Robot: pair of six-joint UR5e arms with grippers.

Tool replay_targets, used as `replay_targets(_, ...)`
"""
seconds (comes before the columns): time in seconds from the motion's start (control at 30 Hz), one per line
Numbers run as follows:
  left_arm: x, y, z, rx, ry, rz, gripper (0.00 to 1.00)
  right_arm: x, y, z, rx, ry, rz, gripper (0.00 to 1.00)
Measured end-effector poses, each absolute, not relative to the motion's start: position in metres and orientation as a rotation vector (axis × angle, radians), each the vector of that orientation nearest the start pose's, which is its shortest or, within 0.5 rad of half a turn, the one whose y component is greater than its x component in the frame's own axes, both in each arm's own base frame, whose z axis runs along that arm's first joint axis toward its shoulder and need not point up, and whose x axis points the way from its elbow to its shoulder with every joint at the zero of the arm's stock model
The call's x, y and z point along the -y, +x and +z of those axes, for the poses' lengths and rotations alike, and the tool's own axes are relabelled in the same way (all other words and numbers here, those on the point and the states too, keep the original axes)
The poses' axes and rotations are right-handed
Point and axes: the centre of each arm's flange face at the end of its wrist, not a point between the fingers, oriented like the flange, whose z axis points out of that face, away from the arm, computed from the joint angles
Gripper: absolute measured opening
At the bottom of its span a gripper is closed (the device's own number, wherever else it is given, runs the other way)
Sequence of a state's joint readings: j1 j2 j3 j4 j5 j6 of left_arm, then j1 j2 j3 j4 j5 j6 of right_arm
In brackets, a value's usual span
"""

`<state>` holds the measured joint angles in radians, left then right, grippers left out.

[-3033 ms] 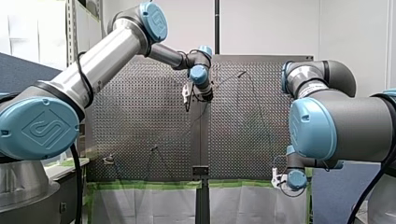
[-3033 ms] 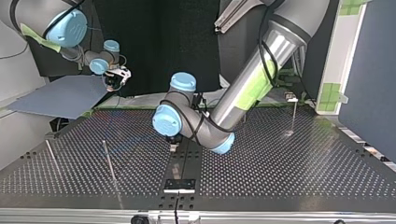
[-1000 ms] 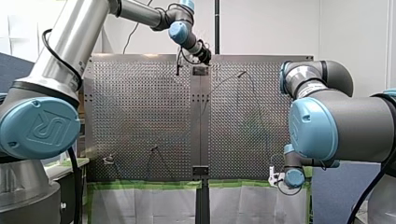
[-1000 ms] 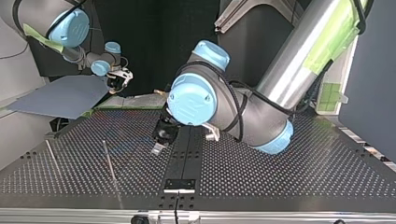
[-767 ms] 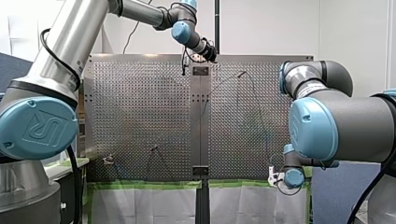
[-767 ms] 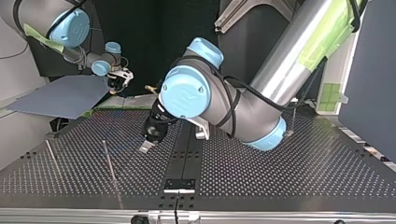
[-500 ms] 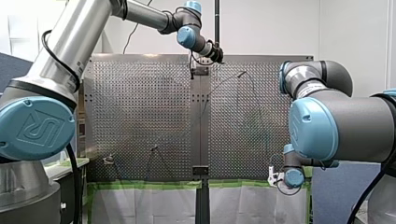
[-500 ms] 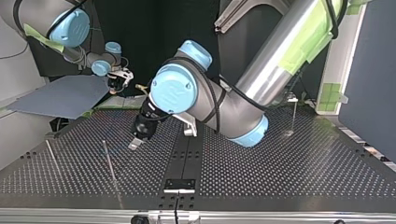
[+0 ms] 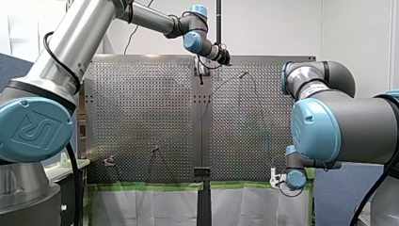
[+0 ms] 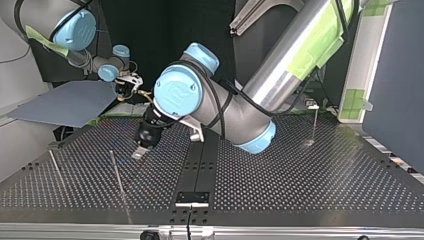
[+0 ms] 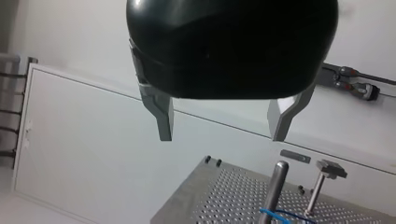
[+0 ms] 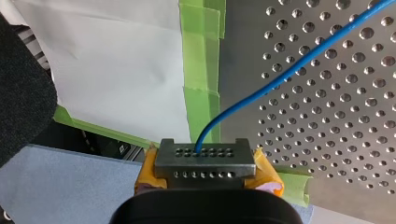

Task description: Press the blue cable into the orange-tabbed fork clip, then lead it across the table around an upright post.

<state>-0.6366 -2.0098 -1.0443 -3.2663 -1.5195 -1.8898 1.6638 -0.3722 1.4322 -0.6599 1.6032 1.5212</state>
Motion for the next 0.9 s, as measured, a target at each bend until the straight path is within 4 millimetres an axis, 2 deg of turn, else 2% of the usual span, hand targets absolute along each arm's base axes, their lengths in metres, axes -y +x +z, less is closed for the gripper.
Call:
replay_targets(0.37,0.497,0.453,0.466,-1.699,0.285,-0.659,1.0,0.626,0.189,-0.156,1.402,1.585,0.99,0.0)
replay_targets(0.9,0.497,0.454,0.456,-1.72,0.297,-0.635,1.0,0.627,0.19,-0.155,1.403,1.587,0.99,0.0)
